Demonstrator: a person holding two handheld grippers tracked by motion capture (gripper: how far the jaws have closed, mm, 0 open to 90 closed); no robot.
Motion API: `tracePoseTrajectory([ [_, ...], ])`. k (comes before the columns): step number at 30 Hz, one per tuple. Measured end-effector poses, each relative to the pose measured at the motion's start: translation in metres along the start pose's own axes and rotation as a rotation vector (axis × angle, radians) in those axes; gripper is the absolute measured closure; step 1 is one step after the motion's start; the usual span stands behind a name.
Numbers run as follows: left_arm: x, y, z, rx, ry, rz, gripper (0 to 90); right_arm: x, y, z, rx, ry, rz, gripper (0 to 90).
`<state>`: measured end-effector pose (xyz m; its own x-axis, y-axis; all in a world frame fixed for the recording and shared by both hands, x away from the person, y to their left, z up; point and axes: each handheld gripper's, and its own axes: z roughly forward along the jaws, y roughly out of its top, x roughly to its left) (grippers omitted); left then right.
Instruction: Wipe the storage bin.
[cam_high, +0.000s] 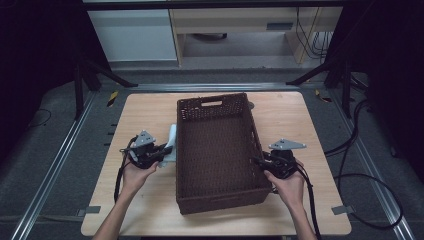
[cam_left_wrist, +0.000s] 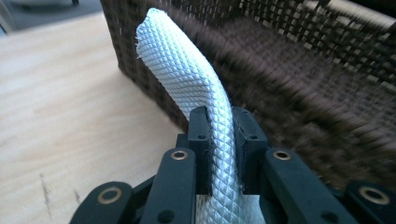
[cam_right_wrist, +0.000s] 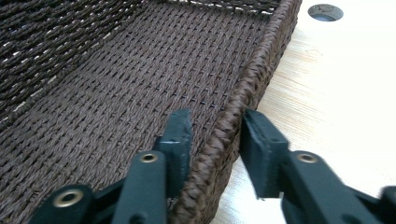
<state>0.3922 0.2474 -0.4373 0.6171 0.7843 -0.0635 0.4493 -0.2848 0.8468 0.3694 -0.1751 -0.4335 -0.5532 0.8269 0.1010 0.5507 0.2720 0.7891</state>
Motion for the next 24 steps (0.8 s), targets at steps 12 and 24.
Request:
tracePoseTrajectory([
  [12, 0.0, -0.01, 0.007, 0.056, -0.02, -0.009, 78.8, 0.005, 0.002, 0.0, -0.012, -0.07, 0.006, 72.1],
  [24, 0.002, -0.026, 0.028, 0.154, -0.01, -0.031, 78.9, -0.001, 0.003, -0.009, -0.091, -0.044, 0.026, 57.0],
])
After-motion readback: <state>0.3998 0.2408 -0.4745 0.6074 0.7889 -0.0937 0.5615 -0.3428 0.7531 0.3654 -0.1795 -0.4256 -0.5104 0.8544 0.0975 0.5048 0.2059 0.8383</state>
